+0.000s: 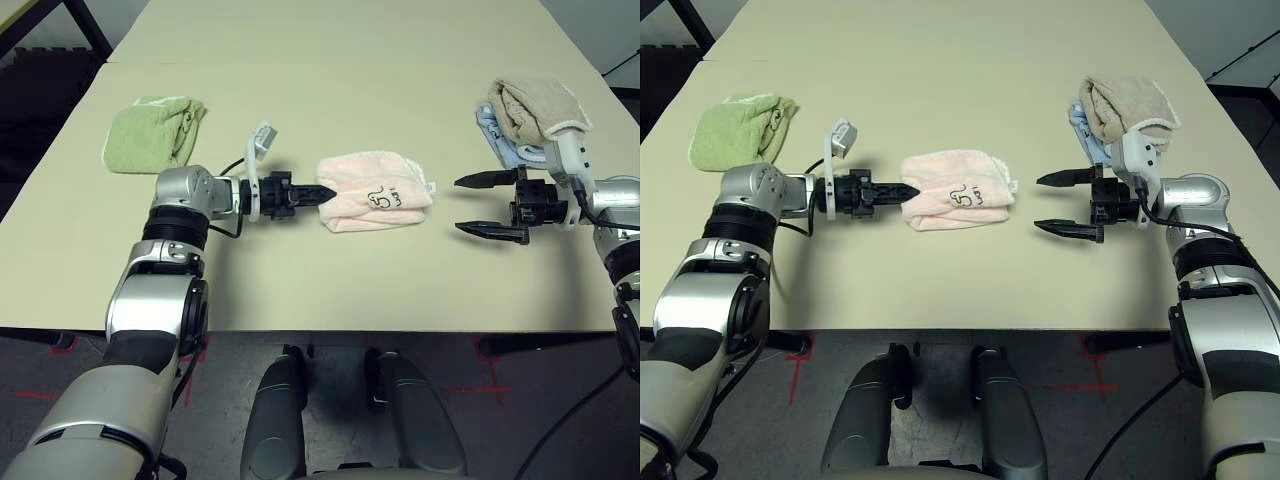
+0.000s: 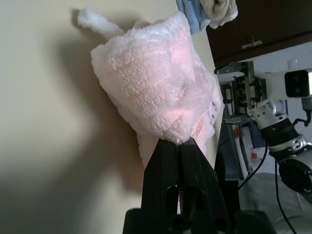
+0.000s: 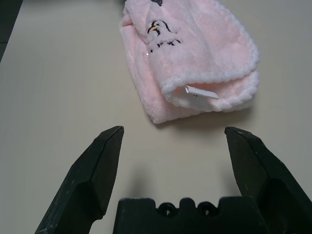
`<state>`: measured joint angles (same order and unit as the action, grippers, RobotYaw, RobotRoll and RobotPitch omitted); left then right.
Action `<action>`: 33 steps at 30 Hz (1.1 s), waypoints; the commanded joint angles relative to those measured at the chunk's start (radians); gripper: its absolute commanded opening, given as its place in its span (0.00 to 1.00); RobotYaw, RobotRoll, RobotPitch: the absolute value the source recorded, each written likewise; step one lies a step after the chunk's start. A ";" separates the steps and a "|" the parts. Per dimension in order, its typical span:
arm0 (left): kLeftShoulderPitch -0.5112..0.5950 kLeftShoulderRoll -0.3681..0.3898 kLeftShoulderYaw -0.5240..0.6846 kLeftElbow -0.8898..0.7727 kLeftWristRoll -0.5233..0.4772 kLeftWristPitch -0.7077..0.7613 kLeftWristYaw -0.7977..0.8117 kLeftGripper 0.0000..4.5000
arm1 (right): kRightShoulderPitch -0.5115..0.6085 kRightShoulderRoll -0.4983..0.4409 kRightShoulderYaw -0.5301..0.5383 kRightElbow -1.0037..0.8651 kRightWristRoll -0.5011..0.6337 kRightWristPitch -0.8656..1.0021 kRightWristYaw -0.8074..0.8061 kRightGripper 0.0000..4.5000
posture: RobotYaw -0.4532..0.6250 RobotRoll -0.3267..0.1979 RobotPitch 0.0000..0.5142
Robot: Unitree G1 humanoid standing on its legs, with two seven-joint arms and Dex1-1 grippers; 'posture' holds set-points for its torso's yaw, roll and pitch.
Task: Fold the towel and set it aside.
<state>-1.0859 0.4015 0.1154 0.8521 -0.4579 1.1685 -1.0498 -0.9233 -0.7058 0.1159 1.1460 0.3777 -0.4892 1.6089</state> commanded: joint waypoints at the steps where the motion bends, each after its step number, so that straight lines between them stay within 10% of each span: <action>1: -0.006 0.008 0.052 0.010 -0.030 0.016 0.033 0.01 | -0.001 0.001 -0.020 0.017 -0.014 -0.013 0.006 1.00 | 0.36 0.62 0.41; 17: 0.217 0.141 0.106 -0.276 -0.137 0.197 0.084 0.01 | -0.012 0.020 -0.054 0.036 -0.054 -0.023 0.006 1.00 | 0.38 0.62 0.40; 30: 0.173 0.066 0.152 -0.228 -0.168 0.164 0.149 0.99 | -0.015 0.010 -0.069 0.040 -0.074 -0.028 0.006 1.00 | 0.36 0.62 0.41; 33: 0.165 0.052 0.148 -0.218 -0.165 0.156 0.155 0.99 | -0.015 0.010 -0.071 0.040 -0.075 -0.028 0.006 1.00 | 0.36 0.62 0.41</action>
<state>-0.9133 0.4644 0.2643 0.6134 -0.6120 1.3283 -0.9077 -0.9374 -0.6855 0.0624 1.1768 0.3129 -0.5043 1.6089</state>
